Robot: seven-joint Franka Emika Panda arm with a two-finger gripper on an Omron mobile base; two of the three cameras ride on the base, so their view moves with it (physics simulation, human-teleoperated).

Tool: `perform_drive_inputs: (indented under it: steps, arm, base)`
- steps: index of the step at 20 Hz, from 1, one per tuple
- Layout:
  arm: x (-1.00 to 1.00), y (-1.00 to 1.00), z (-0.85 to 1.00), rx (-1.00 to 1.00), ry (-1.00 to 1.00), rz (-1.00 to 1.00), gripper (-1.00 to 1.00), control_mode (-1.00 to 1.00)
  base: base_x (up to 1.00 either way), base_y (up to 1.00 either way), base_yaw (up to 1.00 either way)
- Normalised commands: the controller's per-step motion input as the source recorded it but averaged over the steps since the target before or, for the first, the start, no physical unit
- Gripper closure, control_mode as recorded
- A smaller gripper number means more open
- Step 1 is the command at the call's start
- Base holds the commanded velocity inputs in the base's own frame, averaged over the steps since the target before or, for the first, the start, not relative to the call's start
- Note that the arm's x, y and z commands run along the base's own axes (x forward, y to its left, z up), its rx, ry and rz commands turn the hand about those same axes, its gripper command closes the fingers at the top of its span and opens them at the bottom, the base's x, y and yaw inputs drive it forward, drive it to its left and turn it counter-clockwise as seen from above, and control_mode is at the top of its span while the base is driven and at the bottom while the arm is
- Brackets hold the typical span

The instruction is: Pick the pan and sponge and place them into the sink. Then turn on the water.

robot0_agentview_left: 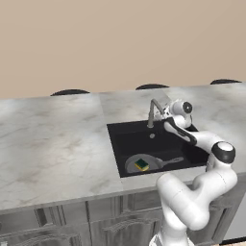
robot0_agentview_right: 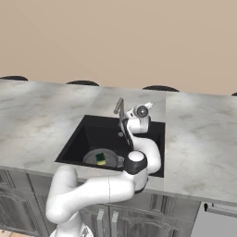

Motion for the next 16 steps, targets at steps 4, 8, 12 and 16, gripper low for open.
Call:
perform_drive_inputs:
  steps: [4, 8, 12, 16]
  arm:
    - [0.00, -1.00, -0.59, -0.11, -0.13, -0.07, -1.00, -1.00]
    - [0.00, -1.00, -0.59, -0.10, -0.14, -0.08, -1.00, -1.00]
    - [-0.01, -1.00, -0.61, -0.08, -0.18, -0.06, -1.00, -1.00]
    - [-0.09, -0.79, -0.42, -0.01, -0.14, 0.00, -1.00, -1.00]
  base:
    - [0.00, 0.00, 0.00]
    - [0.00, 0.00, 0.00]
    - [0.00, 0.00, 0.00]
    - [0.00, 0.00, 0.00]
